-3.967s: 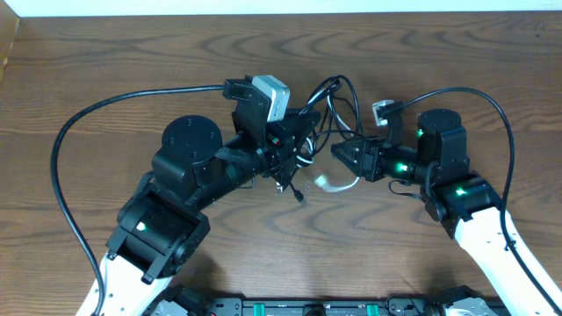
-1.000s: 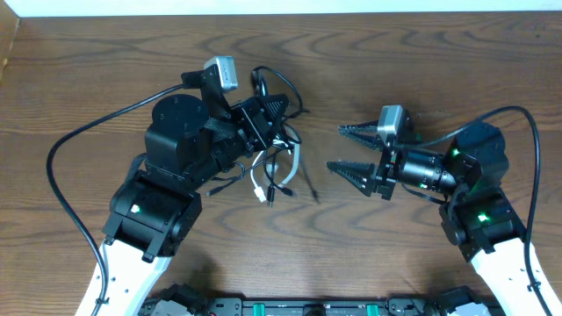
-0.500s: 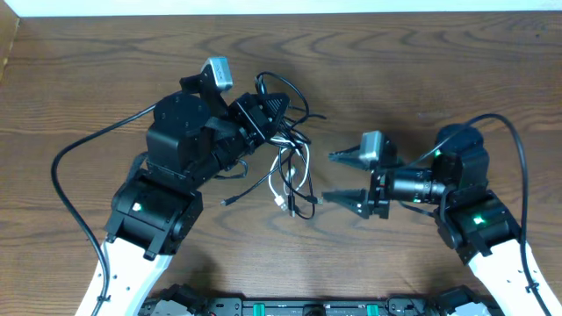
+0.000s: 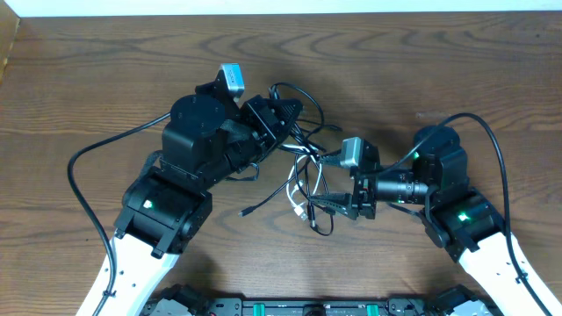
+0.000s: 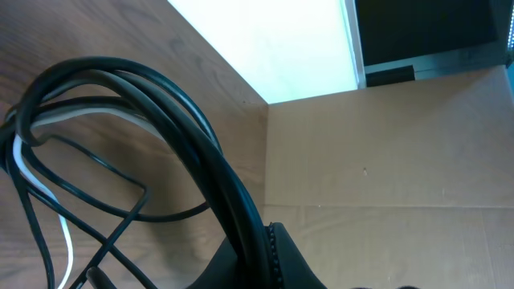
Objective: Untangle cables
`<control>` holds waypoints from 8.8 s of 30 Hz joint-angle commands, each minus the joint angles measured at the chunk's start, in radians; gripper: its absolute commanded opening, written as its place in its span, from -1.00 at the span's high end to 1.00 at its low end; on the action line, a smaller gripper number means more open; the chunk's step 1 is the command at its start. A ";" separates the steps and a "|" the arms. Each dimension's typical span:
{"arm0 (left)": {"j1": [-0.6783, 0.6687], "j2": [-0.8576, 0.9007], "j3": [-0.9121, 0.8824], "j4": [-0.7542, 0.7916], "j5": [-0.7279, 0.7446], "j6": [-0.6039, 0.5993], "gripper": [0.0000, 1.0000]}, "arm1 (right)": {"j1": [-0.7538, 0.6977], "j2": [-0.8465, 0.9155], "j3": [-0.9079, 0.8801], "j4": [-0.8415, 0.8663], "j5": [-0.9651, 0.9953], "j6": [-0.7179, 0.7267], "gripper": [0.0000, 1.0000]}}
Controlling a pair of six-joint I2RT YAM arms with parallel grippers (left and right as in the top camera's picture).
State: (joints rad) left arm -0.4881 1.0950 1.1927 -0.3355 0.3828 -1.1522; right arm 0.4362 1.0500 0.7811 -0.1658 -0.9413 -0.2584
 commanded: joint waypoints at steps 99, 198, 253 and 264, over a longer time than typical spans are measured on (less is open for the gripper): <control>-0.142 0.011 0.022 -0.101 0.264 0.944 -0.94 | -0.311 0.019 0.008 0.417 -0.497 0.706 0.98; -0.203 0.078 0.022 0.023 0.418 1.009 0.85 | -0.344 0.022 0.008 0.284 -0.373 0.455 -0.29; -0.233 0.113 0.022 -0.142 0.410 0.976 0.85 | -0.367 0.022 0.008 0.311 -0.193 0.516 0.70; -0.147 0.077 0.023 -0.143 0.453 0.994 0.85 | -0.428 0.022 0.008 0.310 -0.263 0.515 -0.16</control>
State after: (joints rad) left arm -0.6594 1.2102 1.1938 -0.4793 0.7685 -0.1791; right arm 0.0406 1.0725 0.7803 0.1444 -1.2030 0.2543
